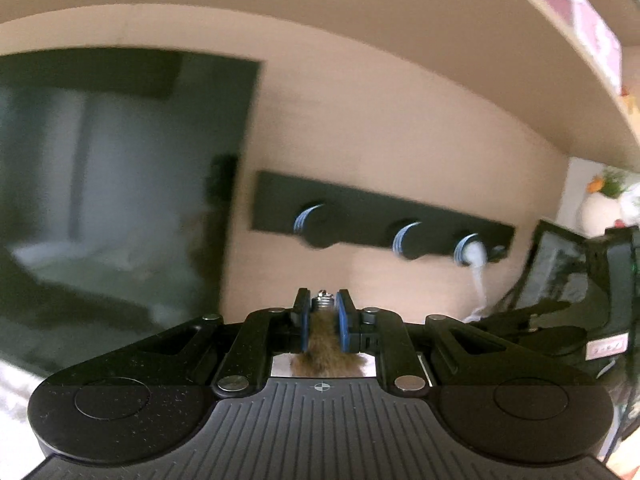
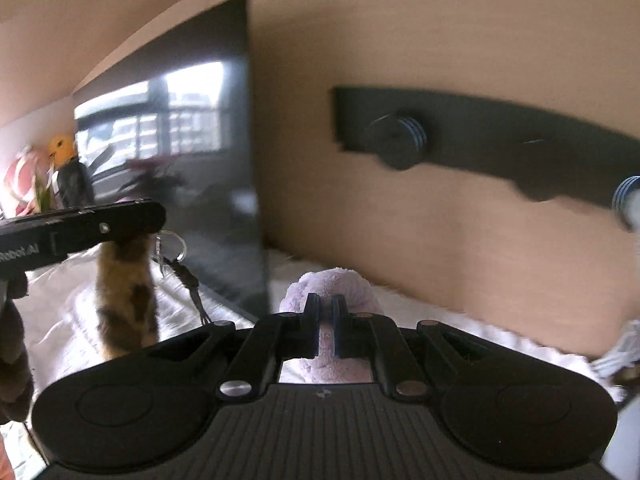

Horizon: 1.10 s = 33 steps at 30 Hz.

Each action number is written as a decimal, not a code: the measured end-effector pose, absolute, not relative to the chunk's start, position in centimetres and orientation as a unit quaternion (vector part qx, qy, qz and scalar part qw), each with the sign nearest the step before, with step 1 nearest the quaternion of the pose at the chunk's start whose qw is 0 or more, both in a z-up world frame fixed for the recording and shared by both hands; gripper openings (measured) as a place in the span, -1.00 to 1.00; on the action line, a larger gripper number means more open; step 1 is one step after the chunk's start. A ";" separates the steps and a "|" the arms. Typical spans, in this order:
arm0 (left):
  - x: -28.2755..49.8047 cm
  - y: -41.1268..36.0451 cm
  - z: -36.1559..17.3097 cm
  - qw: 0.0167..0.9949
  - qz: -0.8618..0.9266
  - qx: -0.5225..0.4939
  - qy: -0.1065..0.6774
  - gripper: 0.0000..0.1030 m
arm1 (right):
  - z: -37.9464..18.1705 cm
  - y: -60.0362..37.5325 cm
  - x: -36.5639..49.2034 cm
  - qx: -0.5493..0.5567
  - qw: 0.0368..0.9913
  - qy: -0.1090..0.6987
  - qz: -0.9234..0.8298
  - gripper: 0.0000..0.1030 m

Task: Organize soft objects
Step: 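Lift the keychain with the left tool while the right tool grasps the lavender knit pouch, then carry both items over the pink box and release them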

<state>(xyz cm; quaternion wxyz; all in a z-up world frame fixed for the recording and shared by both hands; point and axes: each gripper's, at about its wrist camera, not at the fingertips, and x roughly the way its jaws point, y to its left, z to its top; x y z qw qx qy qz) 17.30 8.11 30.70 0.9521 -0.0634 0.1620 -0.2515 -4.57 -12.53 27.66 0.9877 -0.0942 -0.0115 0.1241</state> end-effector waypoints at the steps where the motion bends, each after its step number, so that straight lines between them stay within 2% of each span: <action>1: 17.2 7.3 30.9 0.951 -0.259 -0.063 0.159 -0.68 | 27.6 -13.4 -5.1 -0.090 0.989 -0.018 0.117 -0.88; 15: 17.3 -4.3 29.4 0.916 -0.355 -0.040 0.181 -0.68 | 25.9 -22.3 -7.4 -0.034 0.998 -0.033 0.034 -0.88; 26: 19.6 -6.4 27.4 0.897 -0.378 -0.054 0.222 -0.67 | 24.0 -25.7 -6.8 -0.003 1.000 -0.001 0.018 -0.88; 30: 21.2 -7.3 25.3 0.891 -0.379 -0.059 0.243 -0.65 | 23.3 -26.2 -5.7 0.002 1.000 0.014 0.017 -0.88; 33: 22.7 -8.1 21.3 0.878 -0.382 -0.072 0.281 -0.65 | 22.3 -26.9 -4.3 0.020 0.999 0.029 0.024 -0.87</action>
